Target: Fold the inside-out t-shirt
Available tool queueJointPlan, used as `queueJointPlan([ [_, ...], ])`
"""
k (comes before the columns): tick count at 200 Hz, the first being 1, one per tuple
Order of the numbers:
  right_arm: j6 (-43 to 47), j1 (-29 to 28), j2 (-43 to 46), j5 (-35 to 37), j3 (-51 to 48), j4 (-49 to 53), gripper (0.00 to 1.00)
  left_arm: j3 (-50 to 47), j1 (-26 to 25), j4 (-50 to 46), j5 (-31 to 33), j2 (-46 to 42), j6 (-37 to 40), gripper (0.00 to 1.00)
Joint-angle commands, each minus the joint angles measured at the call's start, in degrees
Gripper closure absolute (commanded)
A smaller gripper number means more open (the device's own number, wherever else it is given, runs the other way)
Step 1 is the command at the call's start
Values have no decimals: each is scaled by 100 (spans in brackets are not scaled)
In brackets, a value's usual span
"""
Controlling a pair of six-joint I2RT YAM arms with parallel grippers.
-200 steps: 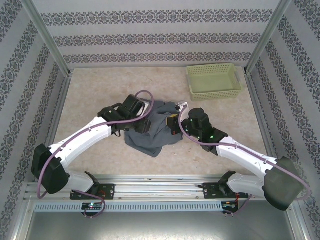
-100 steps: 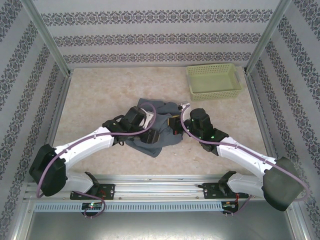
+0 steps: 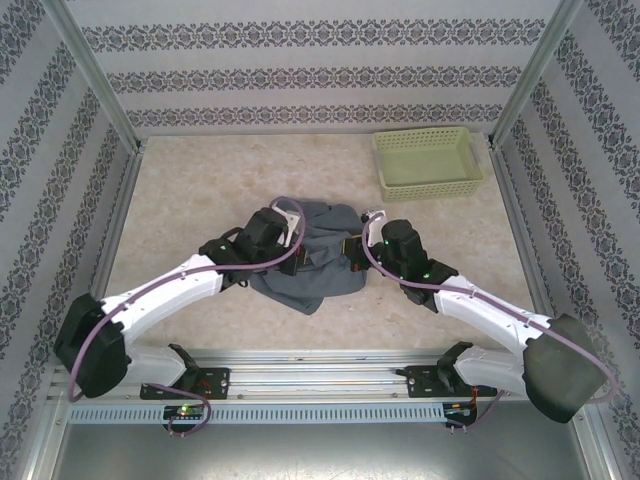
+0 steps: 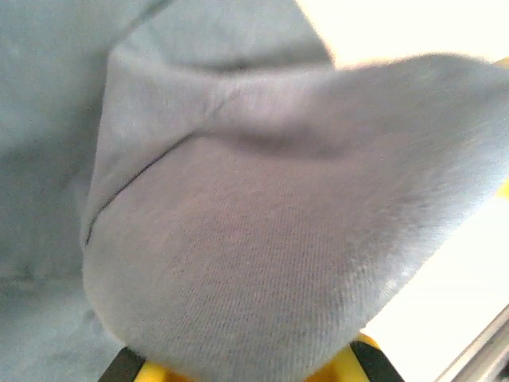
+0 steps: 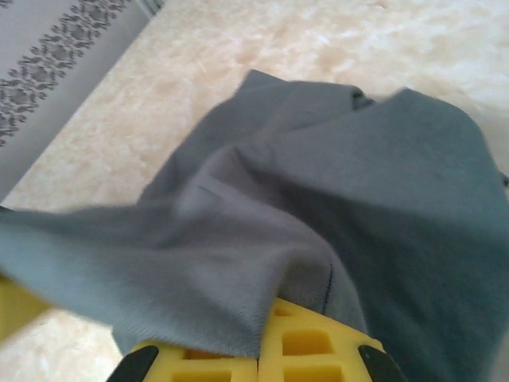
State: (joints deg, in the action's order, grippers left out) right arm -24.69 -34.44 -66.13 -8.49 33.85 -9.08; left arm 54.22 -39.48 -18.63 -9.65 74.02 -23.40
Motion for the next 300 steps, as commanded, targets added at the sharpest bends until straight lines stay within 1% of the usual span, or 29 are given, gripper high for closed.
queueJointPlan([
  [1,34,123,20,58,-147,-36,100,272,154,33,-123,-235,351,100],
  [18,40,121,93,47,-103,14,100,417,236,-13,-438,-169,388,100],
  [24,43,121,126,78,-66,81,95,459,256,12,-548,-143,382,100],
  [34,67,116,227,155,-19,219,82,531,274,67,-712,-117,358,100],
  [46,123,82,410,288,-14,371,69,677,291,79,-786,-63,306,100],
  [53,170,37,551,447,-21,476,64,756,299,78,-832,-34,280,100],
  [66,333,-117,844,664,-36,665,58,901,327,40,-920,65,244,100],
  [85,567,-523,1293,647,-80,739,53,1035,378,-30,-916,206,186,100],
  [104,548,-1018,1411,577,-101,618,50,1107,396,-44,-943,286,138,100],
  [127,321,-1395,1000,536,-124,164,48,1141,414,-10,-979,330,84,100],
  [147,143,-1563,530,495,-183,-465,48,1163,424,-26,-961,355,50,100],
  [162,83,-1610,139,862,-7,-420,49,1180,425,-46,-993,375,49,100],
  [189,120,-1611,-367,1559,243,-621,42,1181,433,-52,-1074,365,46,100],
  [198,152,-1604,-553,1770,340,-674,41,1171,430,-53,-1090,358,49,100],
  [217,253,-1579,-978,2099,702,-595,42,1162,449,-29,-1120,343,33,100],
  [232,228,-1517,-1195,2164,886,-691,51,1157,474,-11,-1160,371,2,100],
  [237,205,-1491,-1253,2159,951,-695,57,1149,490,-9,-1173,381,-18,100],
  [245,157,-1455,-1300,2183,1060,-583,72,1151,532,-7,-1194,385,-48,100],
  [251,145,-1444,-1305,2189,1103,-504,81,1144,574,0,-1184,397,-90,100],
  [260,164,-1429,-1237,2125,1094,-432,91,1134,674,8,-1157,423,-186,100],
  [271,198,-1418,-1047,2005,995,-328,100,1126,814,28,-1146,481,-348,100],
  [284,220,-1371,-660,1738,822,-186,100,1199,1033,-1,-1192,649,-520,100],
  [300,147,-1166,-96,874,497,-212,100,1405,1237,-94,-1362,974,-601,100],
])
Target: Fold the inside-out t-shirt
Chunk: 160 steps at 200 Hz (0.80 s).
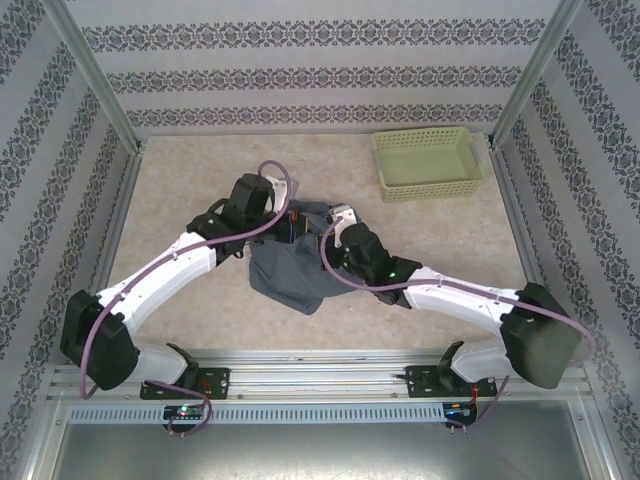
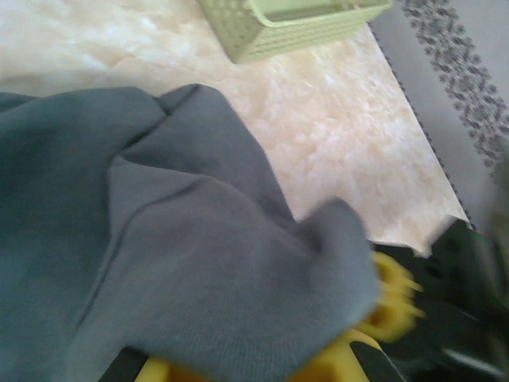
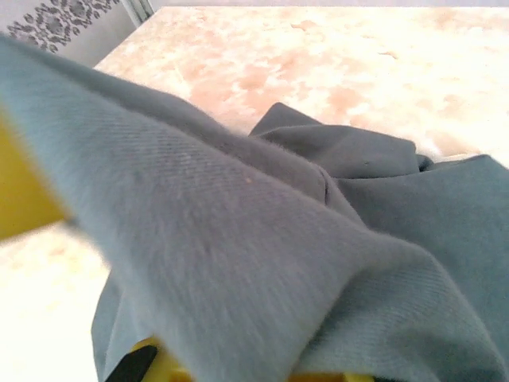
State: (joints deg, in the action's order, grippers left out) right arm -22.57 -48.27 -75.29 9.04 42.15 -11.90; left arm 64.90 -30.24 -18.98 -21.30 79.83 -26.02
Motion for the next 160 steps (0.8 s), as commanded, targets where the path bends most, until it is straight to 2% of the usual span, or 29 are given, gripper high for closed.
queueJointPlan([
  [1,-78,237,857,-931,-354,68,100,346,323,-60,-211,406,-336,100],
  [25,-546,796,1537,-1824,-793,30,100,613,392,-152,-190,666,-204,99],
  [54,-1083,1419,1973,-2241,-1331,-424,100,780,354,-673,498,722,58,81],
  [80,-1242,1553,1910,-2586,-1336,-743,100,524,-29,-869,950,449,382,66],
  [118,-1230,1540,1906,-2985,-1058,-828,100,-319,-690,-543,1195,-227,542,63],
  [128,-1209,1540,1962,-3005,-995,-758,100,-564,-694,-459,1377,-326,399,56],
  [138,-1182,1540,2053,-2973,-950,-660,100,-701,-630,-579,1842,-324,233,48],
  [160,-1020,1557,2404,-2515,-919,-112,100,-842,-9,-861,1995,-103,-275,44],
])
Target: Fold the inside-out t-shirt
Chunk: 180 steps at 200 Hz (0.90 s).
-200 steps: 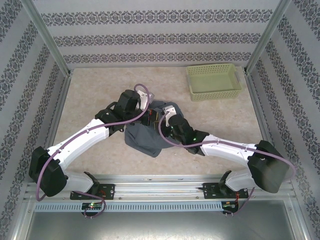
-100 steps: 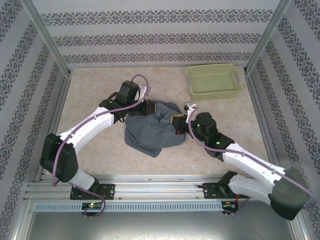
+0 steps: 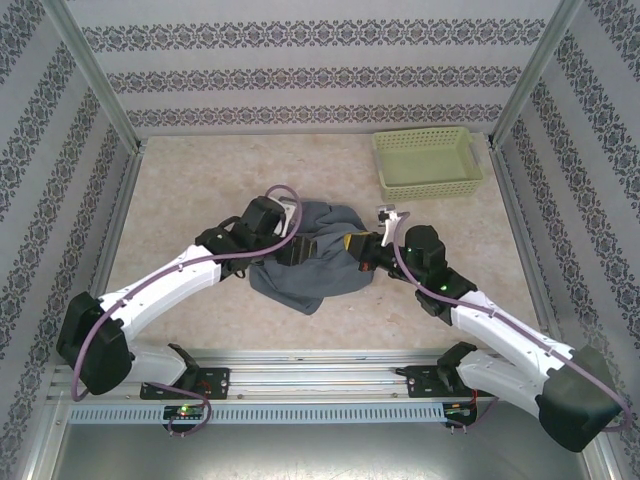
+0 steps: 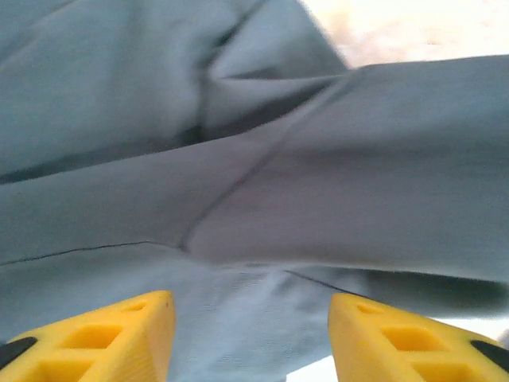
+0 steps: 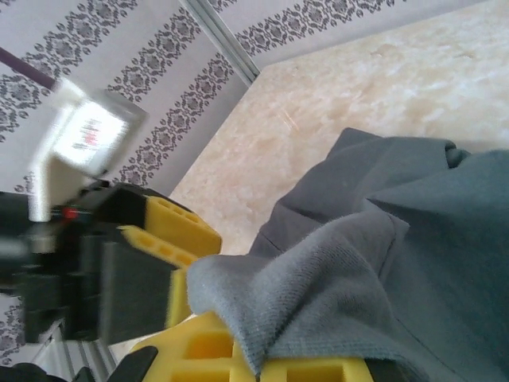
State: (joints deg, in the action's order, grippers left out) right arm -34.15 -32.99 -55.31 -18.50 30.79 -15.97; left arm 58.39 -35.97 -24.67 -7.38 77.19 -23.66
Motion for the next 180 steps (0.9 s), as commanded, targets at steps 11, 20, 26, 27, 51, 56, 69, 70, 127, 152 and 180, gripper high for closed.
queueJointPlan([
  [11,205,59,617,641,217,681,100,-255,900,-426,617,292,-782,42],
  [20,248,126,812,861,195,949,100,-307,1091,-504,681,399,-896,40],
  [26,243,194,929,931,155,1048,100,-346,1176,-503,735,460,-918,39],
  [27,243,204,940,938,151,1059,100,-359,1186,-499,735,471,-918,39],
  [51,141,456,1315,994,15,1218,100,-566,1477,-164,425,716,-1007,36],
  [56,131,492,1356,999,-6,1230,100,-597,1512,-58,303,763,-1025,36],
  [69,116,559,1418,1058,-9,1303,100,-623,1537,117,143,900,-1062,36],
  [70,118,563,1422,1054,-10,1309,100,-625,1538,140,120,906,-1062,36],
  [127,53,779,1479,1169,-2,1438,100,-548,1527,451,-440,1624,-973,50],
  [152,36,867,1453,1129,24,1429,100,-450,1533,391,-239,1645,-895,74],
  [180,324,970,1327,1380,453,1824,100,100,1799,25,132,1362,-649,100],
])
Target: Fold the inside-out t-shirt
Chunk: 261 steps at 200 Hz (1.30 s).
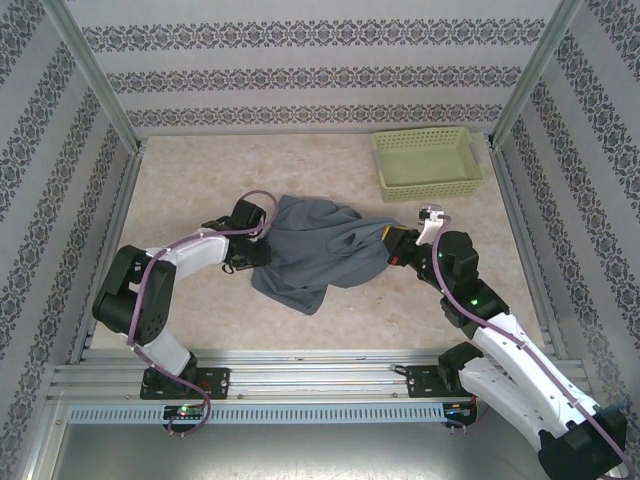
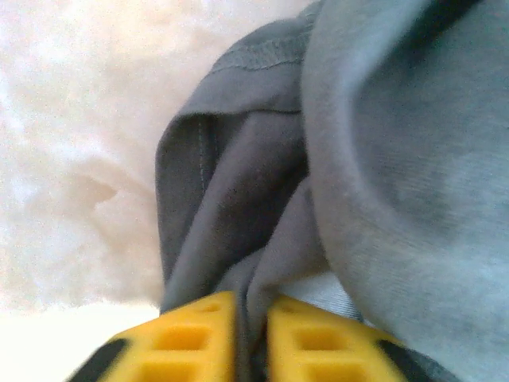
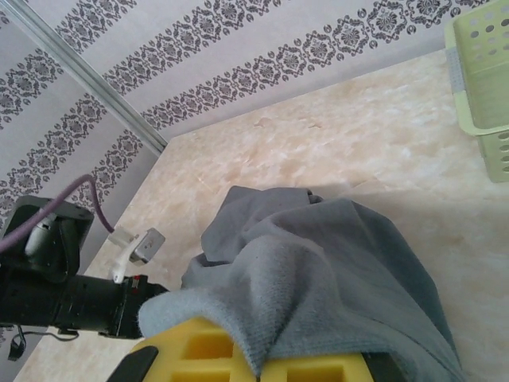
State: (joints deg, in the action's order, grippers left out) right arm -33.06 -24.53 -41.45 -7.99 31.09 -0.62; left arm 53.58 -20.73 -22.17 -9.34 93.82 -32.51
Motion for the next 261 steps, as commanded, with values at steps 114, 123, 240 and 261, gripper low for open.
queueJointPlan([
  [114,-730,730,128,66,-543,165,100,-1314,578,348,-1205,-3142,-150,88],
  [123,-855,736,163,157,-786,185,100,-1458,434,236,-1359,-2936,-114,80],
  [240,-191,407,-657,1231,141,2512,40,-593,316,-834,740,-1881,219,30],
  [261,-135,-67,-729,1480,235,2524,37,-509,323,-647,686,-1635,217,33],
])
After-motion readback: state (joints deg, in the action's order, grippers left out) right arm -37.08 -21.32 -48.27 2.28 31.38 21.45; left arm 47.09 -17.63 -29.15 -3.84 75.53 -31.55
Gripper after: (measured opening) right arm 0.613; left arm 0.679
